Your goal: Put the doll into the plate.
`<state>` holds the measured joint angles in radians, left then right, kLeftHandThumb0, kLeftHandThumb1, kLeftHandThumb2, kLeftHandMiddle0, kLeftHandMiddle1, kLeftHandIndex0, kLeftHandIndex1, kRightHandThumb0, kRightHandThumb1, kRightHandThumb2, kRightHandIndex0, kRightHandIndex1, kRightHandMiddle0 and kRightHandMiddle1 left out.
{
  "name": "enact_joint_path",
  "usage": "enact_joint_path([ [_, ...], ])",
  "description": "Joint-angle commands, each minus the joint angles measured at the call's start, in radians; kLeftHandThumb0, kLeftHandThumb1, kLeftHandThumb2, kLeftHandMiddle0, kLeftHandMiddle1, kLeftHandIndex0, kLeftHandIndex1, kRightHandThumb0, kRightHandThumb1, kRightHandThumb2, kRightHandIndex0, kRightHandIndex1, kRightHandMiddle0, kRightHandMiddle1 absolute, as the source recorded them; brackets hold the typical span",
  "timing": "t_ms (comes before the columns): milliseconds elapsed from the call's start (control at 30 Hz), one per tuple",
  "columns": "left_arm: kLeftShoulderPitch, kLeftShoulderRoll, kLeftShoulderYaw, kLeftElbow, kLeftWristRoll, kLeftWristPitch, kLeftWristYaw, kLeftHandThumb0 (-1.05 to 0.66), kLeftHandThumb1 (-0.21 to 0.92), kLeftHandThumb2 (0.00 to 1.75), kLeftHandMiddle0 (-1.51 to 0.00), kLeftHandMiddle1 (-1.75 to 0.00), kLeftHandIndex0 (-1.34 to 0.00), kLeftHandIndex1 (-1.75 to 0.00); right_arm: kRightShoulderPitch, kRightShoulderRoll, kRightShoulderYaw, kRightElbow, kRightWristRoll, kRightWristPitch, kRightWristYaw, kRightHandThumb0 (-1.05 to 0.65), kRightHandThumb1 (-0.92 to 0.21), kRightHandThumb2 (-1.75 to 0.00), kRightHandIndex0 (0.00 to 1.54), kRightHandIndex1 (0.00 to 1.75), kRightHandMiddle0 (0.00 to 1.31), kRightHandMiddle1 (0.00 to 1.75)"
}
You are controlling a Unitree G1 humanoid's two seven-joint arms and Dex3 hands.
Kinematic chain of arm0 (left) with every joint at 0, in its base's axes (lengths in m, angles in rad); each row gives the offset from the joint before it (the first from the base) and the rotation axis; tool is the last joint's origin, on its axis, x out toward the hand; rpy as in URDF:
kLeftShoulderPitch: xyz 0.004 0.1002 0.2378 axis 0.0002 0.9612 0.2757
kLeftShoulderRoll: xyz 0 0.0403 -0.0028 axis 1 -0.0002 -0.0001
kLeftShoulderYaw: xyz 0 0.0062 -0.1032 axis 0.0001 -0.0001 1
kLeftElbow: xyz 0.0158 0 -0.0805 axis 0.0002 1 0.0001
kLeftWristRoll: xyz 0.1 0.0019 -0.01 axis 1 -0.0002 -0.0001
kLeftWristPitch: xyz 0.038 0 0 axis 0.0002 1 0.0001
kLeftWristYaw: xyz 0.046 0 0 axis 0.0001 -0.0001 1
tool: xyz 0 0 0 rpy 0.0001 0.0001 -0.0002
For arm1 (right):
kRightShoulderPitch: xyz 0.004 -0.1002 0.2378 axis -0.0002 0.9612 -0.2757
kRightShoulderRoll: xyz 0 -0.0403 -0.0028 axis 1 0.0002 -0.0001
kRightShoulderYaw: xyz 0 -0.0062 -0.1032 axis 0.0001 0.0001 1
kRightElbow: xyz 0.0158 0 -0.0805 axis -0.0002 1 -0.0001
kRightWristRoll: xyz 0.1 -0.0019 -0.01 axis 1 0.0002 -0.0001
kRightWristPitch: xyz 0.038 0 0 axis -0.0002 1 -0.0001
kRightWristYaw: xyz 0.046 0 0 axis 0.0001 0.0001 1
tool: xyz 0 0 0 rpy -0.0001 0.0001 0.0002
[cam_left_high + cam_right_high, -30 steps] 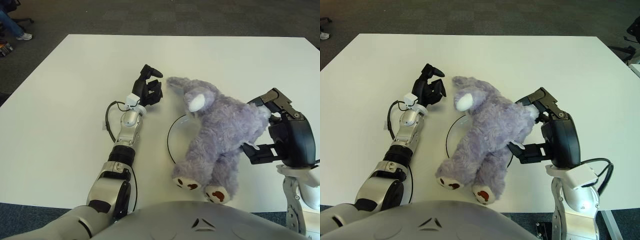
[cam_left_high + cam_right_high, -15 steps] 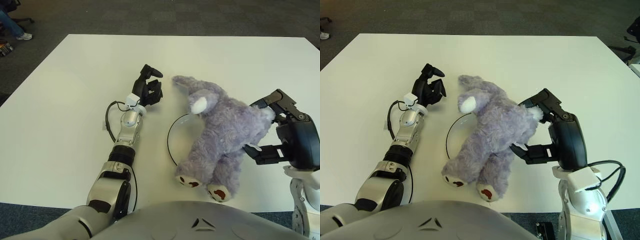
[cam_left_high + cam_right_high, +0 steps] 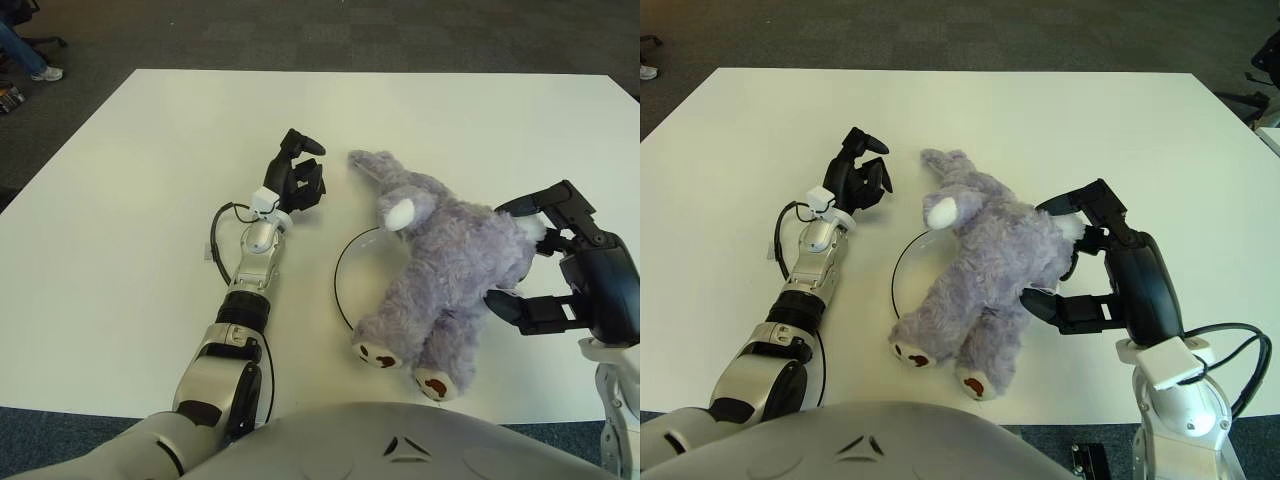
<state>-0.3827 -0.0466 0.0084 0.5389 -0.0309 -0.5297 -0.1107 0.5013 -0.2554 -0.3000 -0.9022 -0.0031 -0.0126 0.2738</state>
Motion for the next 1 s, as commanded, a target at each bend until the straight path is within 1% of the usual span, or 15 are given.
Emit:
enact_joint_path([
  [0, 0.048, -0.003, -0.001, 0.008, -0.005, 0.003, -0.001, -0.36, 0.80, 0.69, -0.90, -1.75, -0.26, -1.75, 0.006, -0.019, -0.013, -0.026, 0.046, 0.037, 0.021, -0.85, -0.42, -0.75, 1.17, 1.75, 0.02, 1.28],
  [100, 0.049, -0.004, -0.001, 0.007, -0.004, 0.002, 0.000, -0.36, 0.80, 0.69, -0.90, -1.75, -0.26, -1.75, 0.017, -0.037, -0.017, -0.052, 0.078, 0.097, 0.039, -0.85, -0.42, -0.74, 1.17, 1.75, 0.01, 1.26],
  [233, 0.052, -0.005, -0.003, 0.002, -0.003, 0.004, 0.002, -0.36, 0.80, 0.69, -0.90, -1.75, -0.26, -1.75, 0.028, -0.055, -0.029, -0.081, 0.110, 0.157, 0.055, -0.82, -0.39, -0.74, 1.14, 1.75, 0.00, 1.19],
  [333, 0.053, -0.006, -0.003, -0.002, -0.002, 0.007, 0.003, -0.36, 0.80, 0.69, -0.90, -1.75, -0.26, -1.75, 0.037, -0.080, -0.042, -0.109, 0.161, 0.223, 0.077, -0.81, -0.38, -0.75, 1.10, 1.75, 0.00, 1.11],
  [400, 0.054, -0.007, -0.003, -0.004, -0.003, 0.009, 0.003, -0.36, 0.80, 0.69, -0.90, -1.75, -0.26, -1.75, 0.035, -0.108, -0.063, -0.123, 0.225, 0.276, 0.103, -0.81, -0.37, -0.75, 1.07, 1.75, 0.00, 1.05],
  [467, 0.055, -0.009, -0.003, -0.006, -0.007, 0.013, 0.000, -0.36, 0.80, 0.69, -0.89, -1.75, -0.26, -1.75, 0.030, -0.143, -0.090, -0.137, 0.298, 0.340, 0.128, -0.80, -0.38, -0.75, 1.02, 1.75, 0.00, 0.93],
  [533, 0.058, -0.011, -0.005, -0.012, -0.008, 0.017, -0.001, -0.36, 0.80, 0.69, -0.89, -1.75, -0.26, -1.75, 0.029, -0.167, -0.113, -0.144, 0.343, 0.377, 0.142, -0.79, -0.38, -0.75, 0.99, 1.75, 0.00, 0.85],
  [700, 0.061, -0.013, -0.006, -0.021, -0.009, 0.026, 0.000, -0.36, 0.80, 0.69, -0.88, -1.75, -0.26, -1.75, 0.018, -0.216, -0.145, -0.145, 0.398, 0.408, 0.152, -0.75, -0.37, -0.75, 0.95, 1.75, 0.00, 0.74],
  [800, 0.064, -0.016, -0.007, -0.026, -0.007, 0.031, 0.003, -0.36, 0.80, 0.69, -0.88, -1.75, -0.26, -1.75, 0.003, -0.238, -0.154, -0.145, 0.426, 0.429, 0.156, -0.74, -0.37, -0.76, 0.94, 1.75, 0.00, 0.71],
  [933, 0.066, -0.018, -0.007, -0.032, -0.008, 0.038, 0.004, -0.36, 0.80, 0.69, -0.88, -1.75, -0.26, -1.75, -0.048, -0.248, -0.137, -0.116, 0.480, 0.452, 0.157, -0.76, -0.42, -0.74, 0.95, 1.75, 0.00, 0.69],
  [967, 0.066, -0.018, -0.007, -0.033, -0.008, 0.039, 0.004, -0.36, 0.80, 0.69, -0.88, -1.75, -0.26, -1.75, -0.084, -0.246, -0.119, -0.091, 0.496, 0.456, 0.155, -0.77, -0.44, -0.72, 0.95, 1.75, 0.00, 0.69],
])
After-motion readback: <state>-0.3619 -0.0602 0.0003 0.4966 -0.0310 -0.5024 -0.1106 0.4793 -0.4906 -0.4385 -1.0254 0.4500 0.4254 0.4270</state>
